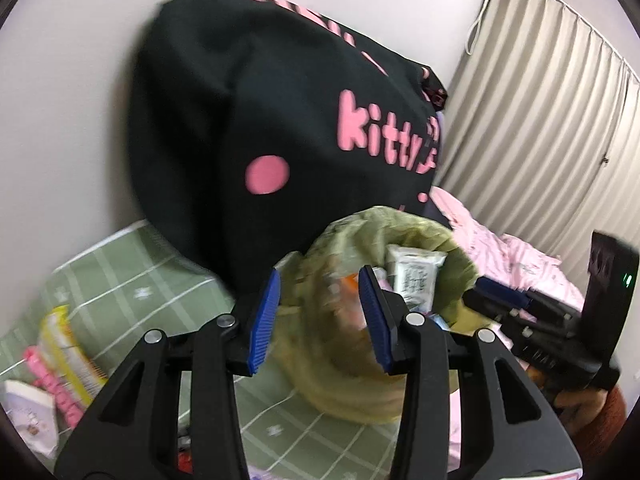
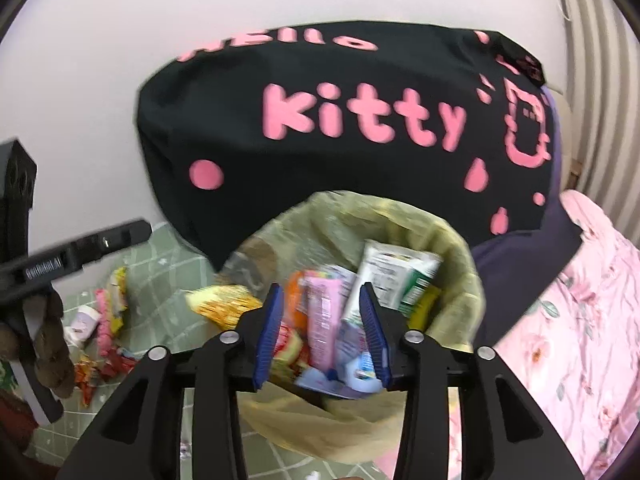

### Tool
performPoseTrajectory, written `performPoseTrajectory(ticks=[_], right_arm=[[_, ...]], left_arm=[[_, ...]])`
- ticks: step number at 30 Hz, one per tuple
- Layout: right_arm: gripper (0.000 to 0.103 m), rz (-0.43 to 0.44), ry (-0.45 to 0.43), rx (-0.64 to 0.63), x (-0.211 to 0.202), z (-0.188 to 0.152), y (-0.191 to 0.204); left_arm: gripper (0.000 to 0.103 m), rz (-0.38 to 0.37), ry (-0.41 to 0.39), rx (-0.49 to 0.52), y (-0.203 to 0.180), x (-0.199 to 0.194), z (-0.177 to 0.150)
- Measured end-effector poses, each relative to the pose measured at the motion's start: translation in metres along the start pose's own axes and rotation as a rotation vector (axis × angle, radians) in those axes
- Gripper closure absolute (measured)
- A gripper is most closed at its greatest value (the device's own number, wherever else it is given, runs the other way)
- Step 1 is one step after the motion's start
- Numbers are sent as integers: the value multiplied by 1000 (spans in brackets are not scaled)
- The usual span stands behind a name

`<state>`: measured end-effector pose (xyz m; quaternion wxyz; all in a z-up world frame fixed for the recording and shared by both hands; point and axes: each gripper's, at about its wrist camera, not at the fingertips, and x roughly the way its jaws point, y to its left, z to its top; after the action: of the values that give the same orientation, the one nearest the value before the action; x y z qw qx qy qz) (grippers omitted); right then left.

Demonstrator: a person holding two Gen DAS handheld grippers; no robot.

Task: Collect trash
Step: 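Open both tools to drop the wrappers into the trash bag, then grasp the red-gold snack bag with the left tool while the right tool grasps the Kleenex tissue pack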

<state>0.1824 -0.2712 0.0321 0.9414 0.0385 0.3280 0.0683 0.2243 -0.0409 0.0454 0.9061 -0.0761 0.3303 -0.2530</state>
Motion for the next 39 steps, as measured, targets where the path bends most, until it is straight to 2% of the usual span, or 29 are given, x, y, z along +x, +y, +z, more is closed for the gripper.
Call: performPoseTrajectory(ticks=[6, 9, 16, 23, 25, 27, 32, 39], right_arm=[[64, 102, -18, -79, 8, 5, 42], [64, 157, -7, -129, 17, 2, 66], [64, 297, 80, -263, 44, -14, 123], [63, 424, 196, -374, 61, -38, 164], [61, 458, 239, -412, 63, -49, 172], [55, 476, 272, -454, 65, -60, 179], [55, 489, 388, -529, 70, -93, 179], [54, 483, 397, -460, 64, -110, 162]], left_arm=[[60, 113, -12, -5, 32, -30, -28], [60, 164, -11, -103, 65, -48, -45], [60, 314, -29, -254, 127, -85, -82], [60, 393, -1, -352, 167, -113, -121], [60, 403, 3, -361, 172, -118, -129], [60, 415, 12, -351, 173, -121, -134], [59, 443, 44, -348, 180, -131, -149], [59, 485, 33, -396, 190, -153, -170]])
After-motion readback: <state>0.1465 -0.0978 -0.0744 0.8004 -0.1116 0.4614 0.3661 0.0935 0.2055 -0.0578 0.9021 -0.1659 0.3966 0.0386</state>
